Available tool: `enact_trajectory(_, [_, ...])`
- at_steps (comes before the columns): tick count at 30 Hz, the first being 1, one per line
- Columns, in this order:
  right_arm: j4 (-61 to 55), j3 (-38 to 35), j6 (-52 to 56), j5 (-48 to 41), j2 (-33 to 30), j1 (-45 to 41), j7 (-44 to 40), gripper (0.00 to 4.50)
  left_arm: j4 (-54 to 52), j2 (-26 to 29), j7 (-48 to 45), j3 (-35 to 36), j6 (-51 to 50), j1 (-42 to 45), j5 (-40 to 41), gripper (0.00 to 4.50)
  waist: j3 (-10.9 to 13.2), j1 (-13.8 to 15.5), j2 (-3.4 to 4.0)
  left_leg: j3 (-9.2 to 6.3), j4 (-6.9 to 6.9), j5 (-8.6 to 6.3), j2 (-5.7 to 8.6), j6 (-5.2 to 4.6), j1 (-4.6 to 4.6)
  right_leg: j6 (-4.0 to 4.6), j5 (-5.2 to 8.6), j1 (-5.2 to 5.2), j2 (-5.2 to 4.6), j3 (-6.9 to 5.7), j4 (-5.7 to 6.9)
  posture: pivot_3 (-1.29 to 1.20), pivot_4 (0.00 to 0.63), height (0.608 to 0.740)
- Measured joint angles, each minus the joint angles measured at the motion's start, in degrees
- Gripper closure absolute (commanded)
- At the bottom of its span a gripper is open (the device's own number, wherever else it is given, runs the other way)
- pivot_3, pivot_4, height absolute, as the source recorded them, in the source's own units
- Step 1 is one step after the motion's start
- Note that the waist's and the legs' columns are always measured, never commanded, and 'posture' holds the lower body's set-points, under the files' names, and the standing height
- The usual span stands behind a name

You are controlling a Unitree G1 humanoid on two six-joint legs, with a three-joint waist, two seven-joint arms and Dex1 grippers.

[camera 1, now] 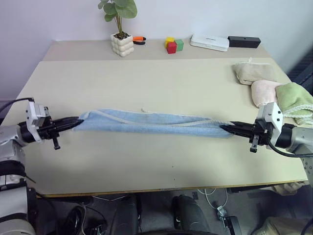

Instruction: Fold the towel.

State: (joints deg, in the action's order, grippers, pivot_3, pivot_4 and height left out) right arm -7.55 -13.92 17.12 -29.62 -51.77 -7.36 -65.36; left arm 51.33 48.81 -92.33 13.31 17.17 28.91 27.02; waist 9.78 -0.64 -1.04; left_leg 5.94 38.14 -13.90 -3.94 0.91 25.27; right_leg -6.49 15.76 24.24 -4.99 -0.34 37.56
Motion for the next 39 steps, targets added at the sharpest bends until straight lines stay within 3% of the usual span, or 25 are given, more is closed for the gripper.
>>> enact_trajectory(7, [0.68, 0.52, -1.84, 1.93, 2.09, -0.41, 1.99, 4.47, -1.69, -1.63, 0.76, 1.56, -1.77, -1.62, 1.20, 4.50, -0.04, 0.29, -0.07, 0.00, 0.05, 0.00, 0.01, 0.00, 0.02, 0.00, 0.00, -0.01, -0.01, 0.00, 0.00, 0.00, 0.150, 0.735])
enact_trajectory(17, [5.32, 0.93, -6.00, 5.23, 6.72, -5.19, 7.49, 4.47, -6.48, -7.97, 13.37, 7.88, -6.42, -0.12, 3.74, 4.50, -0.05, 0.11, -0.08, 0.00, 0.07, 0.01, 0.02, 0.01, 0.01, -0.01, -0.01, -0.02, 0.00, 0.00, 0.01, 0.00, 0.150, 0.735])
enact_trajectory(23, [9.17, 4.53, -9.81, 10.52, 10.36, -7.79, 11.77, 4.47, -9.95, -11.60, 18.12, 8.24, -8.19, -3.04, 3.97, 4.50, -0.06, 0.00, -0.07, 0.00, 0.06, 0.01, 0.01, 0.01, 0.01, -0.01, -0.01, -0.02, 0.01, 0.00, 0.02, 0.00, 0.150, 0.735])
enact_trajectory(39, [15.23, 9.33, -12.50, 17.20, 12.03, -10.86, 14.75, 4.47, -12.62, -14.99, 26.49, 8.75, -13.15, -5.80, 3.71, 4.50, -0.06, 0.08, -0.07, 0.00, 0.07, 0.01, 0.02, 0.01, 0.00, -0.01, -0.01, -0.03, 0.00, -0.01, 0.01, 0.00, 0.150, 0.735])
